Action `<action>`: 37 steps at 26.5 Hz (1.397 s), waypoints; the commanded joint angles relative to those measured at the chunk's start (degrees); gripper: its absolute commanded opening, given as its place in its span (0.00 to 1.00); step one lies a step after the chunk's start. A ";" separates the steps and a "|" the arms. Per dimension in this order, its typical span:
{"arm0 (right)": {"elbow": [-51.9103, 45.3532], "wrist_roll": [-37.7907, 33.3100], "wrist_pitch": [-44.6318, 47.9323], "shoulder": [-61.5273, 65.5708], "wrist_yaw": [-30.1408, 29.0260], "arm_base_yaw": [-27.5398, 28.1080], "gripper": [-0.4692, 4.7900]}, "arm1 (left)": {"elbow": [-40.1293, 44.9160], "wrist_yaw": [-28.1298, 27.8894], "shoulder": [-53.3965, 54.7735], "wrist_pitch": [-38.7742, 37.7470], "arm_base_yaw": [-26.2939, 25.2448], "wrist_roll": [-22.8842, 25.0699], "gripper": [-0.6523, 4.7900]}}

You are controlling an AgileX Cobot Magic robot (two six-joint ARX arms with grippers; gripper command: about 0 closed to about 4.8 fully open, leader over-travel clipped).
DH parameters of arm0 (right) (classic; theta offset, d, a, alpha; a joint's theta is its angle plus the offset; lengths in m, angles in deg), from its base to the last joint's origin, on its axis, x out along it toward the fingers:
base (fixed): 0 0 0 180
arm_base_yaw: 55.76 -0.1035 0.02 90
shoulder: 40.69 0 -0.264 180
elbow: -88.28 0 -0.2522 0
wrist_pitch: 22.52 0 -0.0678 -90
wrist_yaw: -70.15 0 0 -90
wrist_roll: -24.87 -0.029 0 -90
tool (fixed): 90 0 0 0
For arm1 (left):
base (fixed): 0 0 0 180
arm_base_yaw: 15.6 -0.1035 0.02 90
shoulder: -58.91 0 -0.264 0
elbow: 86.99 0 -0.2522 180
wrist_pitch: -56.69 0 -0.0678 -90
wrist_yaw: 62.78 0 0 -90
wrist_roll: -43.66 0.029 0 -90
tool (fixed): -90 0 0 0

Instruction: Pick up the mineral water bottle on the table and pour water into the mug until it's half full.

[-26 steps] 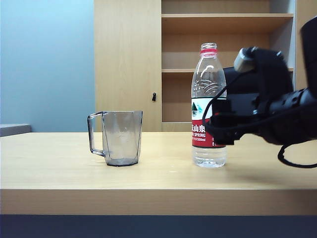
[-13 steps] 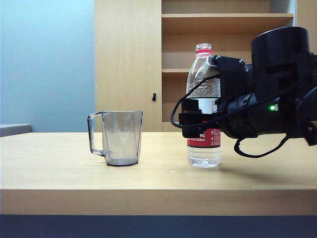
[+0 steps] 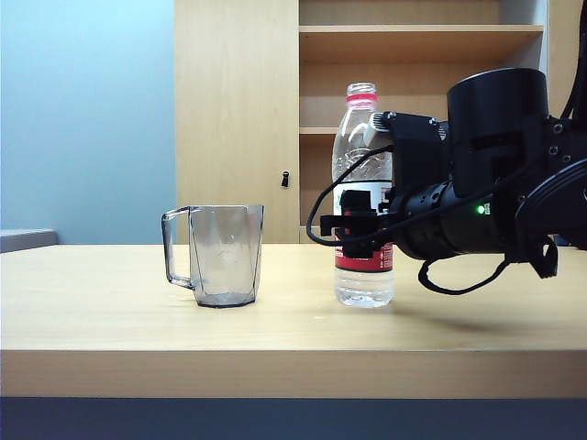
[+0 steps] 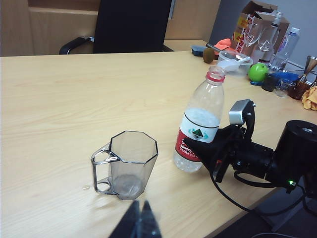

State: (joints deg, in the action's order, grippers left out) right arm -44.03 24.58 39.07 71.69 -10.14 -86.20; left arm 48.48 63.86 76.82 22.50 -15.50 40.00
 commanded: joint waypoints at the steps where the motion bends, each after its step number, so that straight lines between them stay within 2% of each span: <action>1: 0.52 5.46 -0.20 -0.07 -0.63 0.00 0.59 | -0.28 0.02 -0.02 0.70 0.00 0.07 0.11; 3: 0.55 10.34 -0.87 -0.31 -0.63 0.00 0.59 | -0.28 0.02 -0.02 0.72 0.00 0.09 0.11; 5: 0.90 16.41 -5.75 -1.97 -0.20 0.00 0.59 | -0.28 0.02 -0.02 0.72 0.00 0.09 0.11; 9: 5.44 27.08 -25.24 -8.13 3.93 0.00 0.59 | -0.28 0.02 -0.02 0.72 0.00 0.09 0.11; 12: 13.62 36.87 -41.66 -10.82 9.97 -0.04 0.59 | -0.28 0.02 -0.02 0.74 0.00 0.11 0.11; 15: 21.66 43.95 -54.42 -10.82 12.72 -0.11 0.59 | -0.28 0.02 -0.02 0.74 0.00 0.22 0.11; 18: 26.14 48.89 -56.19 -10.82 15.78 -1.05 0.59 | -0.28 0.02 -0.02 0.74 0.00 0.22 0.11; 21: 29.70 56.74 -57.64 -10.82 20.48 -2.69 0.59 | -0.28 0.02 -0.02 0.74 0.00 0.22 0.11; 25: 30.58 62.03 -59.76 -10.97 25.18 -4.33 0.59 | -0.28 0.02 -0.02 0.74 -0.02 0.22 0.11; 30: 30.56 62.05 -60.57 -11.54 26.86 -6.01 0.59 | -0.28 0.02 -0.02 0.74 -0.02 0.22 0.11; 37: 29.29 60.19 -66.16 -14.40 28.70 -6.80 0.59 | -0.28 0.02 -0.02 0.74 -0.02 0.22 0.11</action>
State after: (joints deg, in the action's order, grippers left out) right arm -14.81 85.71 -29.63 58.88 17.71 -92.84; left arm 48.48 63.86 76.82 22.52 -15.50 40.02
